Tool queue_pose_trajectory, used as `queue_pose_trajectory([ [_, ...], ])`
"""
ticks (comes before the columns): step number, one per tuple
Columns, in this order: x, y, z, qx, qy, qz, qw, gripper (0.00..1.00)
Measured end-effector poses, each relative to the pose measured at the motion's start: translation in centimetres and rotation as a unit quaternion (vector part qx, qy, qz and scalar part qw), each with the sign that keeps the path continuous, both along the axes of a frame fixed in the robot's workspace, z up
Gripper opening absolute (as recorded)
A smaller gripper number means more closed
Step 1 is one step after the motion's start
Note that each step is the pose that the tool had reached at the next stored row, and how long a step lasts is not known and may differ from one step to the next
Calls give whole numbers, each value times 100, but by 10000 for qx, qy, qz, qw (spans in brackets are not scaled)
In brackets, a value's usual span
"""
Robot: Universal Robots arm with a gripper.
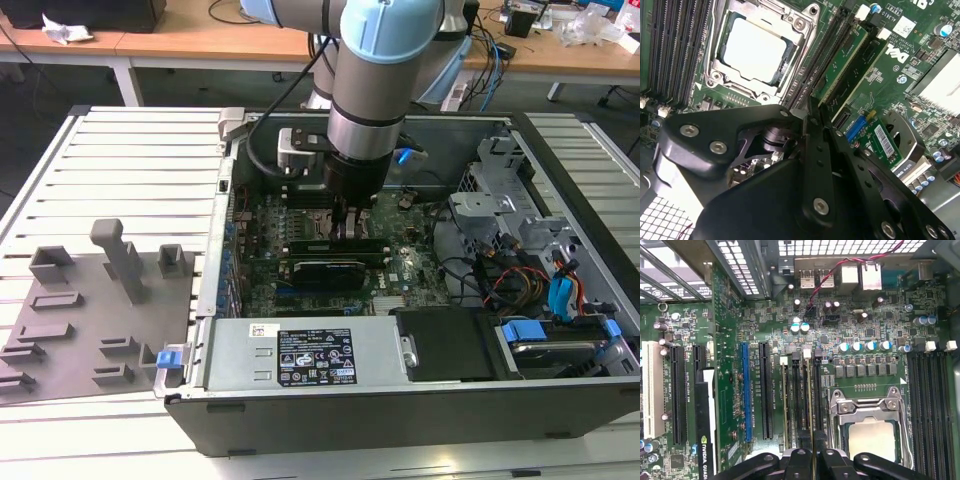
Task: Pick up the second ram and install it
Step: 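Insert the second ram into the second slot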
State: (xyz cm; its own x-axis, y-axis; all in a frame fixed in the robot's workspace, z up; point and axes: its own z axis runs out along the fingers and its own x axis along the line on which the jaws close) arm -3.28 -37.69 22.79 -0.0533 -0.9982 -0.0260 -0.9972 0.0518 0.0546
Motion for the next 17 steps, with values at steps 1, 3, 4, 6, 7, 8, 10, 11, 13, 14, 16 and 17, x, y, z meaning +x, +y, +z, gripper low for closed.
queue_pose_trajectory([
  [1,0,1,-1,0,0,5,10000,13],
  [3,1,2,-11,1,-1,5,10000,13],
  [4,1,3,-18,1,0,5,10000,13],
  [6,0,5,-27,0,0,5,10000,13],
  [7,-2,5,-28,0,2,3,10000,15],
  [8,-1,5,-28,1,0,4,10000,21],
  [10,0,8,49,-13,0,5,10000,21],
  [11,0,18,122,-28,0,5,10000,21],
  [13,0,91,293,-129,0,4,9999,20],
  [14,0,110,322,-165,0,5,9999,13],
  [16,0,136,394,-220,1,4,9998,11],
  [17,1,140,436,-230,0,5,9997,11],
])
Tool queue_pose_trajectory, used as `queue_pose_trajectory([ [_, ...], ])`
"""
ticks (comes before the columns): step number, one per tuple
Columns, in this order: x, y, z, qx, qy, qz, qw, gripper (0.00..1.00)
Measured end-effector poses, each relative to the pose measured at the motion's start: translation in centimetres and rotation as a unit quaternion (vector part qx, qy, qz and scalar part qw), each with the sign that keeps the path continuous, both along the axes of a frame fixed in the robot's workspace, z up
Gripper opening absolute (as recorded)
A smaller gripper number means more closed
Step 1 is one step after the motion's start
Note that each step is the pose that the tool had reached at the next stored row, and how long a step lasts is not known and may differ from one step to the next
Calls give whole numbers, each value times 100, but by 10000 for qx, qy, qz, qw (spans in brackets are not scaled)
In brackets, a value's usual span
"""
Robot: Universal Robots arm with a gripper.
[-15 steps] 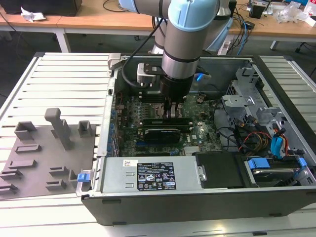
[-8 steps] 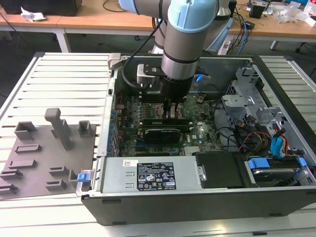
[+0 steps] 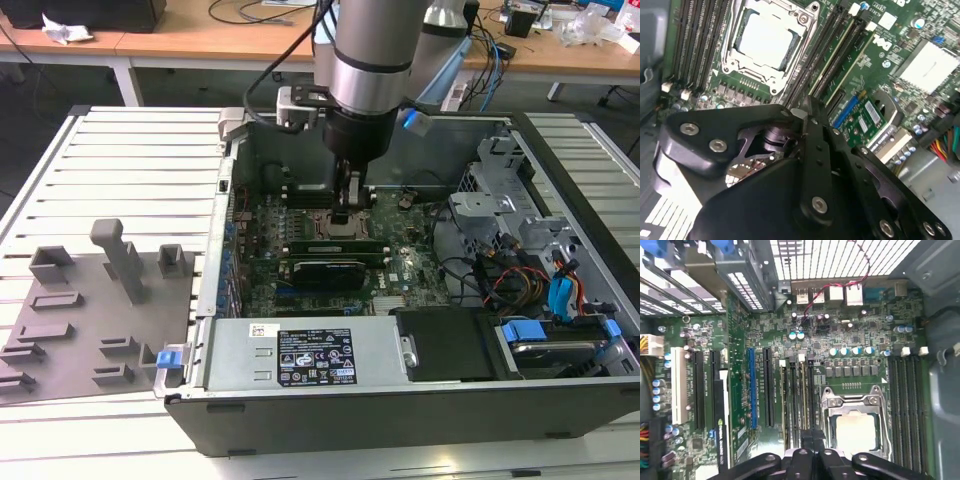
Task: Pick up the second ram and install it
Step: 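Insert the second ram into the second slot, then press down the second ram until it locks into place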
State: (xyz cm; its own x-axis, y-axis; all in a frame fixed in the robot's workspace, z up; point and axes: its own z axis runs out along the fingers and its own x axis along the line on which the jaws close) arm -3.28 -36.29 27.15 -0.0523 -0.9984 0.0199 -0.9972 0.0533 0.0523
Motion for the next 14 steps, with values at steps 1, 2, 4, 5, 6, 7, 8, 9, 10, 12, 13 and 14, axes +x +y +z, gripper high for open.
queue_pose_trajectory([
  [1,0,0,30,-1,0,0,10000,11],
  [2,0,1,32,0,-1,0,10000,11],
  [4,-1,0,34,-1,0,0,10000,11],
  [5,-1,0,33,0,0,-1,10000,11],
  [6,-1,0,34,0,0,0,10000,11],
  [7,-1,0,34,-1,0,-1,10000,11],
  [8,-1,0,34,0,0,-1,10000,11],
  [9,-1,0,35,0,0,-1,10000,11],
  [10,0,0,35,0,0,0,10000,11],
  [12,8,0,35,-2,0,0,10000,11],
  [13,28,0,34,-7,1,-1,10000,11],
  [14,58,0,30,-10,1,-1,10000,11],
])
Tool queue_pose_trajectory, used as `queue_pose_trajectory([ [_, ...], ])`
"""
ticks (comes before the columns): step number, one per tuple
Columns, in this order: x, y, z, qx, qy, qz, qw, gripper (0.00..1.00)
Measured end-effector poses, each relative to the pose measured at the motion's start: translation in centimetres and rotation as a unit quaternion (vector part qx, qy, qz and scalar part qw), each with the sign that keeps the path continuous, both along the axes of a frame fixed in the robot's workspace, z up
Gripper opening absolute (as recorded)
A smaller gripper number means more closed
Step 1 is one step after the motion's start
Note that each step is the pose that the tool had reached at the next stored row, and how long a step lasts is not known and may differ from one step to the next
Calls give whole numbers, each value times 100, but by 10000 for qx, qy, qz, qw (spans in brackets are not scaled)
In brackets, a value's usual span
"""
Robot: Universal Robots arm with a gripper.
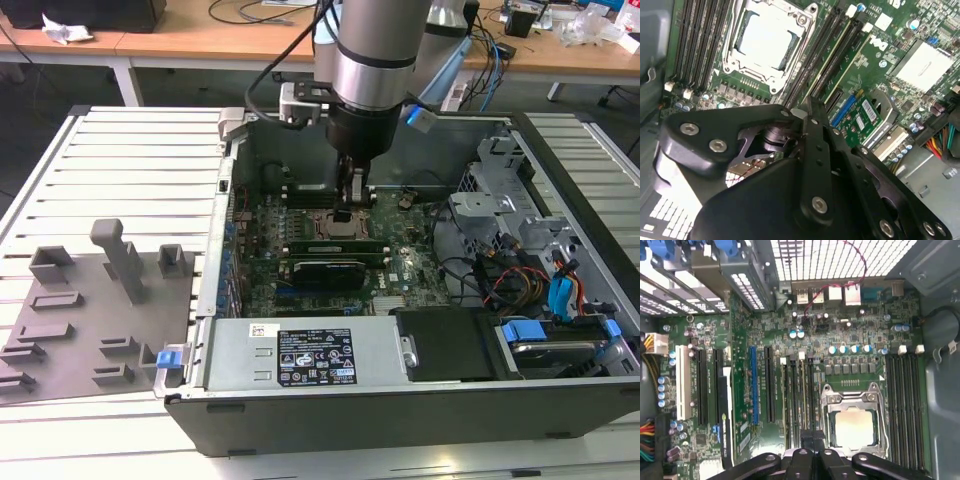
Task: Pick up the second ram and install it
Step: 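Press down the second ram until it locks into place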
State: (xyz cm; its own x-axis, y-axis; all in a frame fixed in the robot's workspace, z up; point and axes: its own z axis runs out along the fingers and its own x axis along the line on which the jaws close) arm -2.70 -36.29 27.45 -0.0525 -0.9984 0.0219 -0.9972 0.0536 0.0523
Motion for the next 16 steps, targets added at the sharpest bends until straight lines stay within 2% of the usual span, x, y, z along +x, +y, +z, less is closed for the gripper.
queue_pose_trajectory([
  [3,160,0,-41,-14,21,1,10000,11],
  [4,261,1,-82,-18,29,0,10000,11],
  [6,338,1,-129,-18,30,2,10000,11],
  [8,420,0,-220,-19,31,3,10000,11],
  [12,495,1,-356,-18,30,10,10000,11],
  [14,504,-1,-457,-27,31,13,10000,11],
  [16,502,-1,-471,-17,24,15,10000,11],
])
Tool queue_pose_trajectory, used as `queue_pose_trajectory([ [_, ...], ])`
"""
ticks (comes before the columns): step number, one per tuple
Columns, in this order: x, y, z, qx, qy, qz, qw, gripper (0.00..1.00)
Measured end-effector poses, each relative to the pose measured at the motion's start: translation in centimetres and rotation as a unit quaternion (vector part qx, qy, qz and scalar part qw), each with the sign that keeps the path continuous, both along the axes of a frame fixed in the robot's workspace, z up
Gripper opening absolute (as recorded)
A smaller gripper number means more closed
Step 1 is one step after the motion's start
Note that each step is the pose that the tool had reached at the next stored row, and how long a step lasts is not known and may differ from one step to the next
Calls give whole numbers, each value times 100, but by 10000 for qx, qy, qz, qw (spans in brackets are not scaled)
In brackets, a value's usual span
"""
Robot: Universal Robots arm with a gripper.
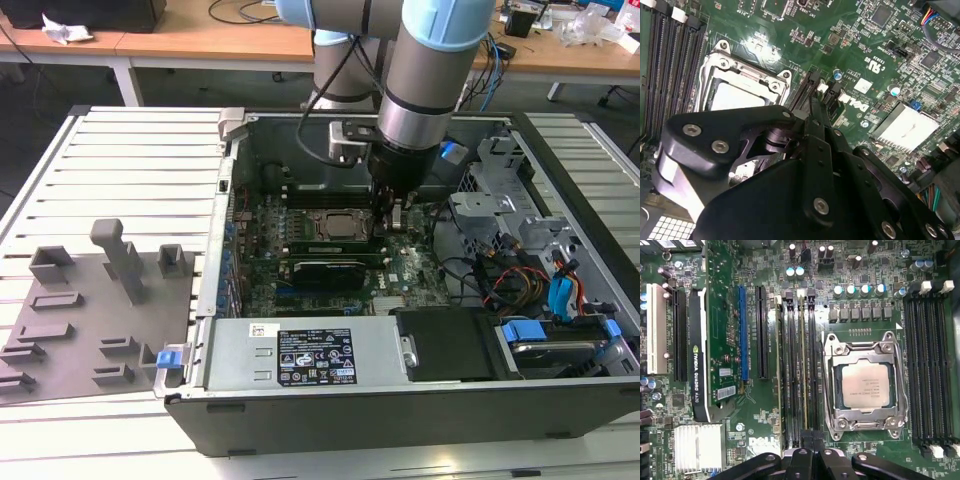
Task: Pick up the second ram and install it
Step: 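Press down the second ram until it locks into place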
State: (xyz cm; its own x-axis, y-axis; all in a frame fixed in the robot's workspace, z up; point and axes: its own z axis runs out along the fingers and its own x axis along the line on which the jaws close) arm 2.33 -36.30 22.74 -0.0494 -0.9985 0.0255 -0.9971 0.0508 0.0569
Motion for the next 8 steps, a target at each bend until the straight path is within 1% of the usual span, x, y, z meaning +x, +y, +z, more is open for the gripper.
queue_pose_trajectory([
  [1,-9,2,20,11,-20,0,10000,11],
  [2,-65,-1,64,0,-57,0,10000,11],
  [3,-173,-2,64,0,-85,1,10000,11],
  [4,-238,-1,64,0,-94,0,10000,11],
  [5,-342,-1,63,0,-103,1,9999,11],
  [7,-437,0,62,1,-111,0,9999,11],
  [8,-505,-1,61,0,-115,1,9999,11],
])
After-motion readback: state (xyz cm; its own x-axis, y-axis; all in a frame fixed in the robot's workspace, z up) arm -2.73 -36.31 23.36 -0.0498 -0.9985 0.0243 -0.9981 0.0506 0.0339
